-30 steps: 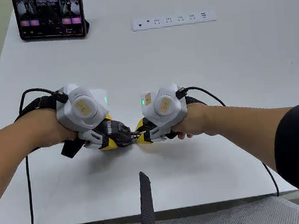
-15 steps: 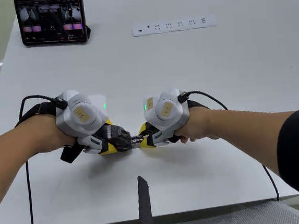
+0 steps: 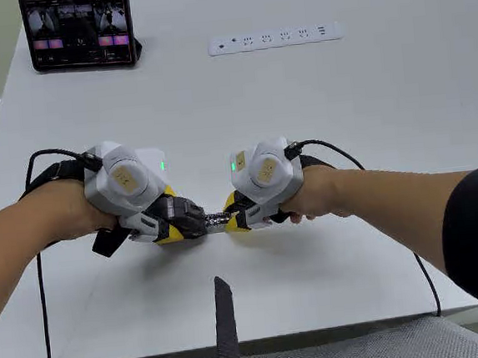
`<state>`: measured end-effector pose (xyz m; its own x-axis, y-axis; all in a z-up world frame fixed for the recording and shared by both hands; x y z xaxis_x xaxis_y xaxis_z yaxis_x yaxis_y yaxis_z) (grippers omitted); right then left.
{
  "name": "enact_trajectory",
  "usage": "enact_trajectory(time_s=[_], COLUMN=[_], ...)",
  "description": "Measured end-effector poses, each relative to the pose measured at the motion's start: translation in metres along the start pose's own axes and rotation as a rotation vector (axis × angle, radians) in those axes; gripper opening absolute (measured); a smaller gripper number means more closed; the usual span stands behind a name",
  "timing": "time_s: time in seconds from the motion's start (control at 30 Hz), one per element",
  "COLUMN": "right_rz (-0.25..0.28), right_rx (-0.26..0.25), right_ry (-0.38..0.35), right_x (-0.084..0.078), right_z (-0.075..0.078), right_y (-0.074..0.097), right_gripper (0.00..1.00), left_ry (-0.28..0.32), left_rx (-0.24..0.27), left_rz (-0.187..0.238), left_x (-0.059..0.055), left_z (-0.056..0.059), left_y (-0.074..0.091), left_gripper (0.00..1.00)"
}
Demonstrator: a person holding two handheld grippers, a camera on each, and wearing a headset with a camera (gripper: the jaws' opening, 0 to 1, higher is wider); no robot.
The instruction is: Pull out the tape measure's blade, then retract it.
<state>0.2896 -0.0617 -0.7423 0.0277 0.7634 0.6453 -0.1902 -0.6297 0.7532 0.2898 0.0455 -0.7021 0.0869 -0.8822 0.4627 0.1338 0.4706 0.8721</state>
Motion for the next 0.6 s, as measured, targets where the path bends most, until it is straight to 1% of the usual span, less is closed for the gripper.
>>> enact_trajectory(time_s=[0.6], right_rz=[-0.015], right_rx=[-0.001], right_ry=[-0.024], right_x=[-0.0088], right_z=[0.0006], right_y=[0.007], right_gripper=[0.09], left_ry=[0.002], left_rx=[0.005], left_rz=[0.004], left_x=[-0.0002], left_z=[0.0009], left_y=[-0.0014], left_gripper=[0.32])
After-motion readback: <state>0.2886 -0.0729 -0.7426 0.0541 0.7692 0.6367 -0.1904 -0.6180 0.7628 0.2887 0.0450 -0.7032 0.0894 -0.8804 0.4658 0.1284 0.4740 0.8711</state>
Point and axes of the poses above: the centre of the closed fingertips' face, and the gripper's own axes: y roughly backward along the fingers, z roughly to its right, x roughly out of its top, the point moved 5 cm from there along y, roughly backward along the fingers, and after that the axes turned 13 degrees about -x, right-handed, at the moved point
